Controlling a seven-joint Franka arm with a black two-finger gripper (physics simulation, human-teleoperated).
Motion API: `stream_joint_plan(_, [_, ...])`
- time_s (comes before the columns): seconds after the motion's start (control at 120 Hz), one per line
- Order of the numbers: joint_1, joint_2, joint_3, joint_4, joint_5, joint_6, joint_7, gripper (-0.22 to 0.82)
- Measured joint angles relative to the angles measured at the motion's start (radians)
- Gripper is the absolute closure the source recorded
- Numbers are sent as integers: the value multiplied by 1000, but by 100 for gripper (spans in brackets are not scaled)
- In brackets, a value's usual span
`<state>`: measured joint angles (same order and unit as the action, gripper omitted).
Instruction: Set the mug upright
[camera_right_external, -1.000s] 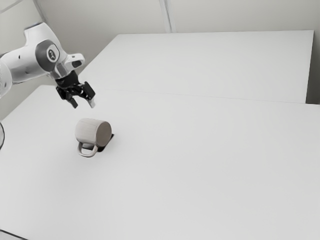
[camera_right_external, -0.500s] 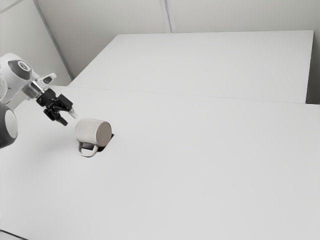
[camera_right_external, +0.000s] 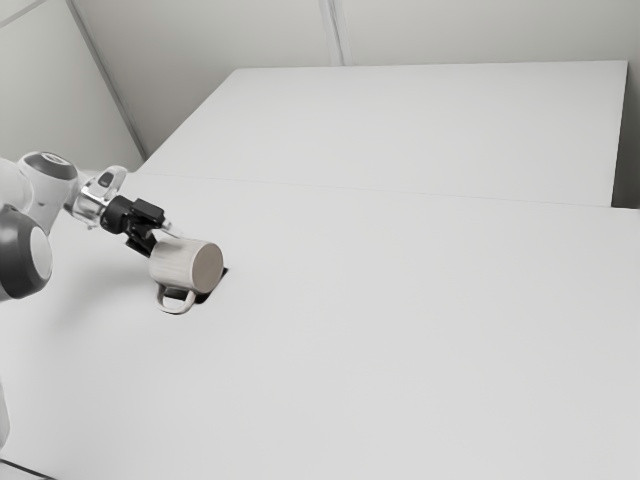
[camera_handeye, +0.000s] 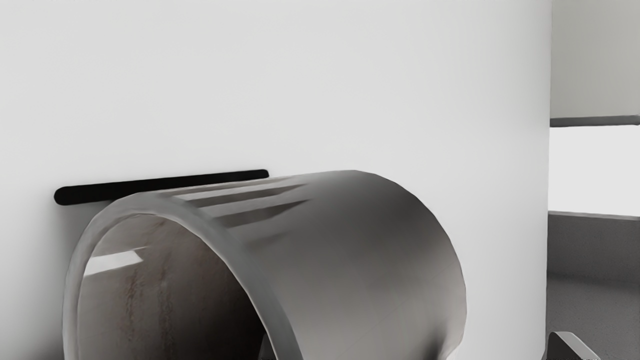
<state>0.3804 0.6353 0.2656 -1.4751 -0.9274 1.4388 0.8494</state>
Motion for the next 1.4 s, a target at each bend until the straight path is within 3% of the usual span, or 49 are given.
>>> stream_joint_plan(0.192, [3,-2,1,-25,-19,-8,20,49])
stream_joint_plan(0.35, [3,-5,-1,-46,-57,-21,33,65])
stream_joint_plan(0.833, [3,-61,-7,-69,-93,-55,38,77])
stream_joint_plan(0.942, [3,-127,-83,-74,-13,54,-11,77])
stream_joint_plan(1.017, [-24,-204,-116,-167,62,185,-62,77])
stream_joint_plan(1.175, [-119,-322,-127,-302,279,439,-206,77])
stream_joint_plan(1.4, [-251,-455,-125,-462,533,625,-478,77])
